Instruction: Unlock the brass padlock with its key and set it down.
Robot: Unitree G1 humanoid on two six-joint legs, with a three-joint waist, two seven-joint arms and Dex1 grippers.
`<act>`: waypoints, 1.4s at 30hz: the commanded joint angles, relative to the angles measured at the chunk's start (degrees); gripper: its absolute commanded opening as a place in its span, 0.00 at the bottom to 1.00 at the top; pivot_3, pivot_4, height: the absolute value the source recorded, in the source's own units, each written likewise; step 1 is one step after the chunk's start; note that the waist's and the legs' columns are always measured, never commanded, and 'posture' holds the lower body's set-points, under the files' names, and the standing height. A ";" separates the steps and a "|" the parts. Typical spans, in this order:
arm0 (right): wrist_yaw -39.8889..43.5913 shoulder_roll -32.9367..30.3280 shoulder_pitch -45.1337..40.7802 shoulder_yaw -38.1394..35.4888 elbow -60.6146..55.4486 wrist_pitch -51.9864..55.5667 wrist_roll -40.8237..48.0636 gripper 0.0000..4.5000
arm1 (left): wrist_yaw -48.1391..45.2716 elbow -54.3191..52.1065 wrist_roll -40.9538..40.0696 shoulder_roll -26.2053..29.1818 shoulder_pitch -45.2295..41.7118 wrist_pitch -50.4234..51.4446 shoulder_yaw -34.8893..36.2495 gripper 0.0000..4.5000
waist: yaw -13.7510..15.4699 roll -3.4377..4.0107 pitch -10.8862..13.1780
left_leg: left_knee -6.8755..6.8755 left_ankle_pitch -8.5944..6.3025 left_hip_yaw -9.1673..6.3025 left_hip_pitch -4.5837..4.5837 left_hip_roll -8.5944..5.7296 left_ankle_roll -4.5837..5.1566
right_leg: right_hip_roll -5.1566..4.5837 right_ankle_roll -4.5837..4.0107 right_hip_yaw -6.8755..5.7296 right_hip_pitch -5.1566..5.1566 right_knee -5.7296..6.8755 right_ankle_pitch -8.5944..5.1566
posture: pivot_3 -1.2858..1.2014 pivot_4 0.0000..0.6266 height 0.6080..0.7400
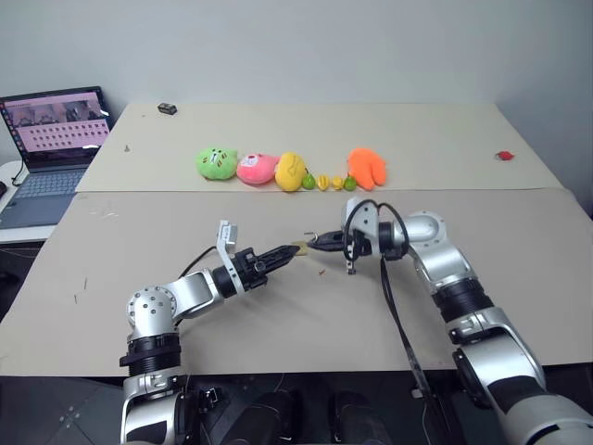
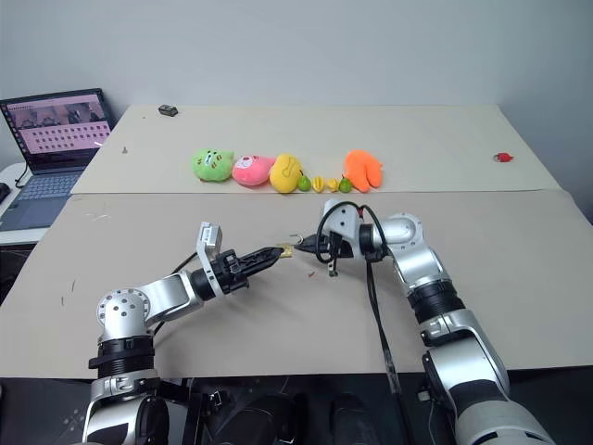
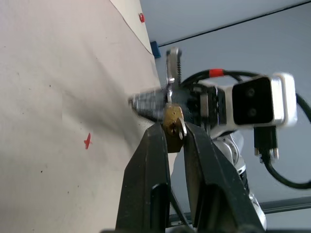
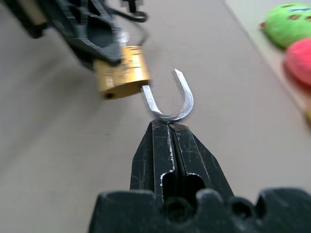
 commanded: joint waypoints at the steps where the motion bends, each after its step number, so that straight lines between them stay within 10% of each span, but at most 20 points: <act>1: -3.18 0.65 -3.39 -3.14 2.07 -4.65 0.36 0.02 | 0.06 -1.18 -1.49 0.07 0.10 -0.20 0.10 0.00 | 0.00 0.00 0.00 | 0.00 0.00 0.00 0.01 0.00 0.00 | 0.00 0.00 0.00 0.01 0.00 0.00 | 0.52 0.24 1.00; 27: -3.28 -0.37 -2.26 -3.80 3.59 -7.59 -1.11 0.02 | -0.41 -1.58 9.38 3.13 5.48 -5.53 -6.38 0.00 | -0.02 0.01 -0.01 | -0.05 0.01 0.01 0.14 0.00 -0.02 | 0.01 -0.01 0.02 0.06 0.02 0.00 | 0.52 0.24 1.00; 36: -3.42 -0.49 -1.51 -3.89 2.76 -7.04 -0.93 0.00 | 0.32 -0.72 11.73 3.18 4.08 -8.41 -4.86 0.71 | -0.19 0.01 -0.01 | -0.05 -0.19 0.01 0.20 0.00 0.30 | 0.02 -0.03 0.02 0.04 0.15 0.02 | 0.52 0.24 1.00; 42: -2.80 -1.58 -1.55 -4.37 3.06 -6.48 -0.72 0.00 | -0.45 -7.76 12.18 5.69 6.25 -8.53 -5.67 0.71 | -0.31 0.01 -0.01 | -0.05 -0.15 0.01 0.19 0.00 0.23 | 0.02 -0.04 0.03 0.04 0.13 0.03 | 0.52 0.24 1.00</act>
